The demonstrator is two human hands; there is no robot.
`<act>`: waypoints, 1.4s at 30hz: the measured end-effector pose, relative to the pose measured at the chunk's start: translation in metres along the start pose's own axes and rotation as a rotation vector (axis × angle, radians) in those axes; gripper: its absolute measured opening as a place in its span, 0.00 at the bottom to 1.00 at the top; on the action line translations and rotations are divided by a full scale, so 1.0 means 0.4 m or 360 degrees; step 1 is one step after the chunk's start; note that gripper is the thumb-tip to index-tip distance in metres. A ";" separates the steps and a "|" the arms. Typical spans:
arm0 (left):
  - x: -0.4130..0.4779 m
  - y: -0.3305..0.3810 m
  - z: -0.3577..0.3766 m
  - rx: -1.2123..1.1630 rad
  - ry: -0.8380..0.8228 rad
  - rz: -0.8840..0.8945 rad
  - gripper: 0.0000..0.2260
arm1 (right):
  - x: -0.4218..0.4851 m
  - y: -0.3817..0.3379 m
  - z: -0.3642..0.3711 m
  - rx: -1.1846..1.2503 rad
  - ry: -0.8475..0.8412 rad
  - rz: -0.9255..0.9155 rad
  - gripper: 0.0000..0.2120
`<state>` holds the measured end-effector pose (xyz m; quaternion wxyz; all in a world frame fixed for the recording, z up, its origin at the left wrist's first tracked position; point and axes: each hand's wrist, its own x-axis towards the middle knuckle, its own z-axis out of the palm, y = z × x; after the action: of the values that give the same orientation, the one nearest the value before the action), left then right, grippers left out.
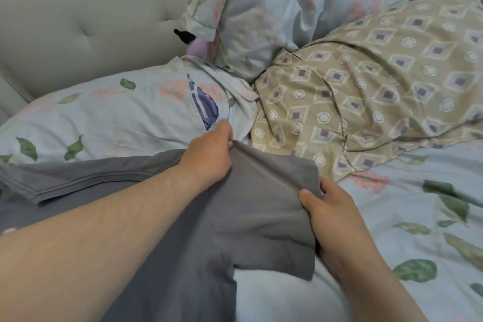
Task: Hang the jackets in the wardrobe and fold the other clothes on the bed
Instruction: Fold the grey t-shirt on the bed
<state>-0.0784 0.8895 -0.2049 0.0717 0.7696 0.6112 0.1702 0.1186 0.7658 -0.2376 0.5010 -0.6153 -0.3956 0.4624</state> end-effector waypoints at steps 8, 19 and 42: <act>-0.205 0.013 0.013 -0.0201 0.0493 0.0178 0.12 | -0.001 0.008 -0.005 0.0319 -0.0461 0.0041 0.23; -0.396 -0.099 0.062 0.0271 -0.0287 -0.0018 0.48 | -0.025 -0.016 0.040 0.0800 -0.0791 -0.0132 0.45; -0.376 -0.194 0.026 -0.2081 0.0522 -0.0923 0.26 | -0.162 -0.107 0.205 -0.0795 -0.0159 -0.0450 0.11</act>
<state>-0.1750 0.7643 -0.2656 0.4660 0.3415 0.5667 0.5874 0.0218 0.7329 -0.1900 0.3735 -0.6349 -0.6032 0.3060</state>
